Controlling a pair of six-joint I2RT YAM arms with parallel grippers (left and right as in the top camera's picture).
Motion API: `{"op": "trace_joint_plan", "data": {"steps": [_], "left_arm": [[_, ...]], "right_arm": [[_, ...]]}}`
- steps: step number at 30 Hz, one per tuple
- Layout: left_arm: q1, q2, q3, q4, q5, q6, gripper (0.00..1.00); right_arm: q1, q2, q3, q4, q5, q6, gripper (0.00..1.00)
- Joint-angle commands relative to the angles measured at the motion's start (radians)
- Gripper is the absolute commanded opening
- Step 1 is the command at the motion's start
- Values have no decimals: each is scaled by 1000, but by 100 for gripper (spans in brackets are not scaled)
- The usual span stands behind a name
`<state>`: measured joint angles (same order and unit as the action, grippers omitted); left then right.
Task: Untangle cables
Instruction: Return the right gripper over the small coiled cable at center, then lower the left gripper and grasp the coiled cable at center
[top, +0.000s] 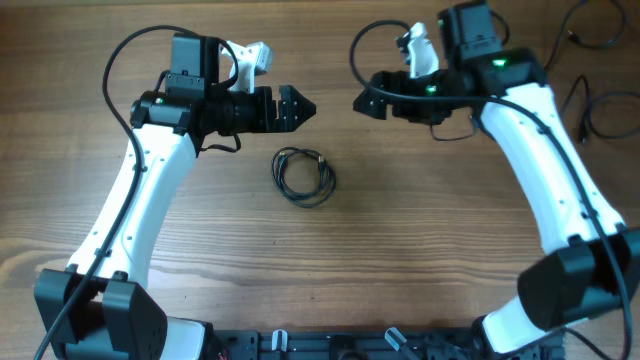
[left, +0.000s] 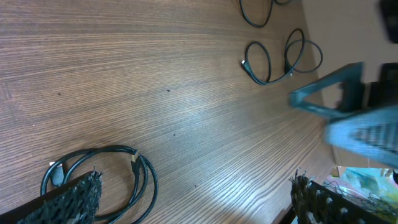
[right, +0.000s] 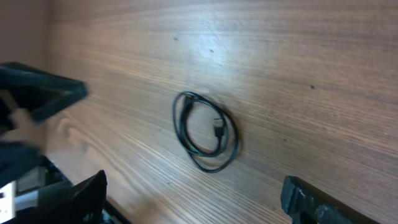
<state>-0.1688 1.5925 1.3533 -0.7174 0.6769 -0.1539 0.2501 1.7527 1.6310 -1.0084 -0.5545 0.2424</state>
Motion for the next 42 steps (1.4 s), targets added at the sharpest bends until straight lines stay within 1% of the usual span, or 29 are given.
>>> {"op": "trace_joint_plan", "data": {"steps": [1,3,5,9,12,13,16,17,21,24,26,29,32,37,42], "left_arm": [[3,8,3,2,-10,13,100],[3,8,3,2,-10,13,100],[3,8,3,2,-10,13,100],[3,8,3,14,-2,13,100],[3,8,3,-10,-28,12,100],[4,8,3,-35,-68,1,100],[19,8,3,-203,-425,-241,100],[31,8,3,-253,-490,-270,100],[61,8,3,-384,-491,-270,100],[59,8,3,-418,-492,-270,100],[63,8,3,-424,-492,-270,100],[88,8,3,-420,-549,-333,100],[120,8,3,-418,-555,-331,100],[126,8,3,-420,-555,-322,100],[126,8,3,-425,-556,-322,100]], "right_arm": [[8,33,-8,-1,88,53,93],[7,33,-8,6,87,76,93],[8,34,-8,6,87,76,100],[9,39,-8,-14,82,78,100],[9,42,-8,-16,83,176,100],[10,42,-8,-16,84,209,100],[28,42,-8,-13,84,254,100],[37,42,-8,-13,84,258,100],[105,42,-10,10,87,257,100],[168,42,-10,17,159,258,100],[198,42,-10,13,233,259,100],[207,42,-10,2,246,266,100],[207,51,-10,6,271,266,100],[207,106,-10,8,270,266,100],[209,143,-10,-2,214,265,100]]}}
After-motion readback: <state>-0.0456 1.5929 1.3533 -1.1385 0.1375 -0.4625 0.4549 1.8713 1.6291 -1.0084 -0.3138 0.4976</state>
